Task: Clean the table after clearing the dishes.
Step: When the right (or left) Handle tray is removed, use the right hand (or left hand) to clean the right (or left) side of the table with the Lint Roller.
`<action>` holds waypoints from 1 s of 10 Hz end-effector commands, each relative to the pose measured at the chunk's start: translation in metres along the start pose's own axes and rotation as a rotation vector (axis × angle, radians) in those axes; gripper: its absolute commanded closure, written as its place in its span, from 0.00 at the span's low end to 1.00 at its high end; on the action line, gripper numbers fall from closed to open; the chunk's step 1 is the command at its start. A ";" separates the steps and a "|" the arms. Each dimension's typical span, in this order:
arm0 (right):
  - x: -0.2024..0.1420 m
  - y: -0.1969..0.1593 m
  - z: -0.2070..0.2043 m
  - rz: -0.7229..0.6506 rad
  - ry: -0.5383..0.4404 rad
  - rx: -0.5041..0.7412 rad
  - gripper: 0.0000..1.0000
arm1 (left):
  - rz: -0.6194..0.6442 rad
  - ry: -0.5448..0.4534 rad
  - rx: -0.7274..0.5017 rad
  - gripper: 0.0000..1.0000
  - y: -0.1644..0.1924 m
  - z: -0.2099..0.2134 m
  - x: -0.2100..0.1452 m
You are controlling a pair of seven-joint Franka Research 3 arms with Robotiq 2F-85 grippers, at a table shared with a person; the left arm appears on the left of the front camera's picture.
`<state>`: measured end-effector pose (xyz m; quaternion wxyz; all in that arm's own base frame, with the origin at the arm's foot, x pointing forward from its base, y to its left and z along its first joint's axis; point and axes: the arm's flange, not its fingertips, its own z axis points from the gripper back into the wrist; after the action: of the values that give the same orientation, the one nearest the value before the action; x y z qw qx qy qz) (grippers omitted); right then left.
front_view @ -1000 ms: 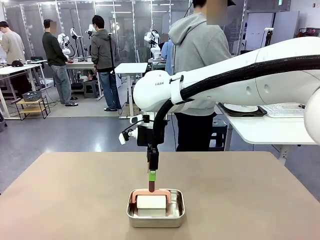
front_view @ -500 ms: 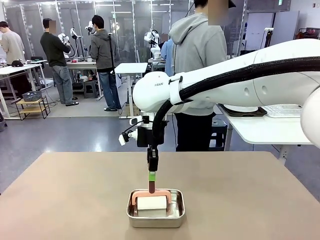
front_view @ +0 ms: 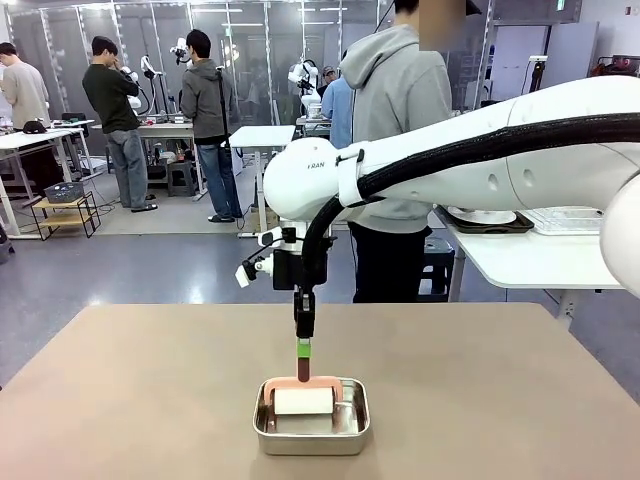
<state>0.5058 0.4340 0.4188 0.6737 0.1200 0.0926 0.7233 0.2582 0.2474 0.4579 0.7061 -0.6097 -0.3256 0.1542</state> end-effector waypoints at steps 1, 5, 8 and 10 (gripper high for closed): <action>-0.002 0.022 0.031 -0.134 0.050 -0.097 0.89 | -0.012 -0.001 -0.015 0.00 -0.003 0.002 0.001; -0.061 0.054 0.092 -0.493 -0.106 -0.179 0.89 | -0.012 -0.001 -0.015 0.00 -0.003 0.002 0.001; -0.141 0.065 0.106 -0.788 -0.348 -0.128 0.89 | -0.012 -0.001 -0.015 0.00 -0.003 0.002 0.001; -0.195 0.070 0.095 -1.102 -0.452 -0.097 0.89 | -0.012 -0.001 -0.015 0.00 -0.003 0.002 0.001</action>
<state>0.5084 0.2434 0.5361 0.9366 0.1666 -0.0115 0.3079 0.2580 0.2477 0.4580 0.7060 -0.6095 -0.3259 0.1545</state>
